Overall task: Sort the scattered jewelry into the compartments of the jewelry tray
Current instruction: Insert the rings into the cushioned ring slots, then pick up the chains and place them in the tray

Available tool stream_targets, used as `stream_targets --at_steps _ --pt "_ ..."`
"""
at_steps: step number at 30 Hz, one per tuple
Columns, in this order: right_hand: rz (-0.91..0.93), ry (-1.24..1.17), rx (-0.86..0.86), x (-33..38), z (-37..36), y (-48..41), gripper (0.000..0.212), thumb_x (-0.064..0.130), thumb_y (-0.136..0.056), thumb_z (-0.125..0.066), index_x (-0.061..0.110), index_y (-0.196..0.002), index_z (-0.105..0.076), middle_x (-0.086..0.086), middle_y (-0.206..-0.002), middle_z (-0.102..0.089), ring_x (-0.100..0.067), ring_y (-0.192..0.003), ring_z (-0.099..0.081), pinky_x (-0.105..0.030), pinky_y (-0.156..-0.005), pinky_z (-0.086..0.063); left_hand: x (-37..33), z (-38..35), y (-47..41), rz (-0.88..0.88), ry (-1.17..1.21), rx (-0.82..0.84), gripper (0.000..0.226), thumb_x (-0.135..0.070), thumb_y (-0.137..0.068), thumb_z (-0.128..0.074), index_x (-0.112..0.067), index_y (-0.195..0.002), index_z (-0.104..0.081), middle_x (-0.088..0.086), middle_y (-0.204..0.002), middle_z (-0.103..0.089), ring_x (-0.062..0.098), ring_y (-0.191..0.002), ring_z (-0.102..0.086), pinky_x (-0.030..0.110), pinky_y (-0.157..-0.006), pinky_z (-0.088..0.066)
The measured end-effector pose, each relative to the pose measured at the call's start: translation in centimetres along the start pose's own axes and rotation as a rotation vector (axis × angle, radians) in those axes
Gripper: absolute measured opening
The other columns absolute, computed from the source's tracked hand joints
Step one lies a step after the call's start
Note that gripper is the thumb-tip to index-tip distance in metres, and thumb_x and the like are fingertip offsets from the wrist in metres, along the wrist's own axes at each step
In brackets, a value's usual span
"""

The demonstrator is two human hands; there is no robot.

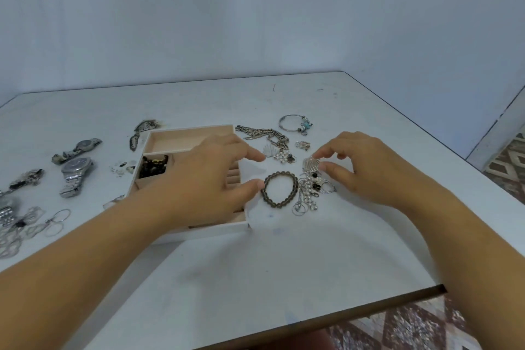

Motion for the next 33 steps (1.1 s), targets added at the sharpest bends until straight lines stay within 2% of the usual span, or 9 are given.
stream_targets --at_steps 3,7,9,11,14,18,25,30,33 --pt "-0.062 -0.041 0.024 -1.6 -0.8 1.2 0.030 0.039 -0.090 -0.053 0.030 -0.118 -0.059 0.010 -0.115 -0.055 -0.009 -0.108 -0.049 -0.023 -0.088 -0.037 -1.4 -1.1 -0.9 -0.022 -0.044 0.033 0.030 -0.051 -0.084 -0.058 -0.039 -0.112 -0.061 -0.023 -0.112 -0.053 0.002 -0.115 -0.041 0.025 -0.092 -0.035" --pt "-0.103 -0.021 0.134 -2.4 -2.6 2.6 0.063 0.059 -0.089 -0.034 0.024 -0.142 -0.034 0.003 -0.145 -0.036 -0.015 -0.135 -0.030 -0.032 -0.111 -0.025 -2.3 -2.8 -1.7 -0.052 -0.096 0.125 0.031 -0.061 -0.078 -0.058 -0.040 -0.099 -0.067 -0.023 -0.105 -0.055 0.004 -0.114 -0.041 0.038 -0.100 -0.038" --pt "-0.100 0.029 0.163 -2.3 -3.4 3.0 0.072 0.068 -0.087 -0.026 0.025 -0.145 -0.028 0.000 -0.150 -0.028 -0.014 -0.139 -0.020 -0.031 -0.115 -0.016 -2.5 -3.3 -1.9 -0.050 -0.119 0.158 0.037 -0.064 -0.073 -0.054 -0.038 -0.095 -0.068 -0.023 -0.102 -0.056 0.005 -0.111 -0.044 0.041 -0.099 -0.038" --pt "-0.090 0.052 0.139 -2.2 -3.5 3.1 0.079 0.072 -0.081 -0.018 0.026 -0.144 -0.029 0.000 -0.151 -0.028 -0.014 -0.139 -0.019 -0.033 -0.115 -0.015 -2.5 -3.5 -1.9 -0.038 -0.150 0.174 0.039 -0.064 -0.071 -0.052 -0.037 -0.093 -0.069 -0.022 -0.101 -0.056 0.006 -0.111 -0.044 0.041 -0.099 -0.038" --pt "-0.057 0.048 0.089 -1.9 -3.2 3.1 0.074 0.071 -0.082 -0.018 0.029 -0.141 -0.034 0.002 -0.147 -0.032 -0.011 -0.137 -0.022 -0.035 -0.114 -0.018 -2.5 -3.7 -1.9 -0.034 -0.160 0.174 0.032 -0.062 -0.073 -0.054 -0.038 -0.090 -0.068 -0.023 -0.099 -0.057 0.006 -0.110 -0.044 0.040 -0.099 -0.037" --pt "-0.028 0.005 0.084 -1.8 -2.9 3.4 0.067 0.068 -0.083 -0.029 0.032 -0.139 -0.038 0.008 -0.145 -0.035 -0.006 -0.134 -0.024 -0.030 -0.113 -0.017 -2.8 -3.8 -2.1 -0.041 -0.148 0.160 0.013 -0.049 -0.078 -0.060 -0.038 -0.079 -0.066 -0.022 -0.094 -0.058 0.005 -0.106 -0.045 0.039 -0.098 -0.036" --pt "-0.056 -0.035 0.043 -2.1 -2.9 3.4 0.063 0.069 -0.079 -0.038 0.037 -0.133 -0.044 0.012 -0.141 -0.039 -0.007 -0.133 -0.028 -0.034 -0.113 -0.022 -2.8 -3.7 -2.2 -0.009 -0.138 0.121 0.010 -0.040 -0.085 -0.054 -0.032 -0.086 -0.060 -0.019 -0.087 -0.059 0.007 -0.098 -0.048 0.034 -0.093 -0.038" --pt "-0.067 -0.072 0.020 -2.5 -2.9 3.4 0.059 0.068 -0.077 -0.042 0.039 -0.129 -0.047 0.012 -0.138 -0.042 -0.007 -0.131 -0.032 -0.036 -0.111 -0.026 -2.5 -2.7 -2.5 0.019 -0.062 0.021 0.007 -0.033 -0.092 -0.052 -0.033 -0.096 -0.058 -0.018 -0.090 -0.060 0.006 -0.090 -0.050 0.025 -0.077 -0.035" --pt "-0.075 -0.081 0.016 -2.6 -2.9 3.3 0.057 0.066 -0.078 -0.045 0.039 -0.128 -0.048 0.013 -0.138 -0.042 -0.007 -0.131 -0.031 -0.036 -0.112 -0.025 -1.9 -2.1 -3.0 0.046 -0.006 -0.062 0.008 -0.028 -0.091 -0.056 -0.034 -0.096 -0.058 -0.021 -0.088 -0.059 0.000 -0.083 -0.050 0.009 -0.071 -0.033"
Point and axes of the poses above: each hand's wrist, its own y-axis away from the middle knuckle, its own z-axis out of the back of the hand, x = y × z, the point moved 8 cm from there along -y, towards the middle knuckle
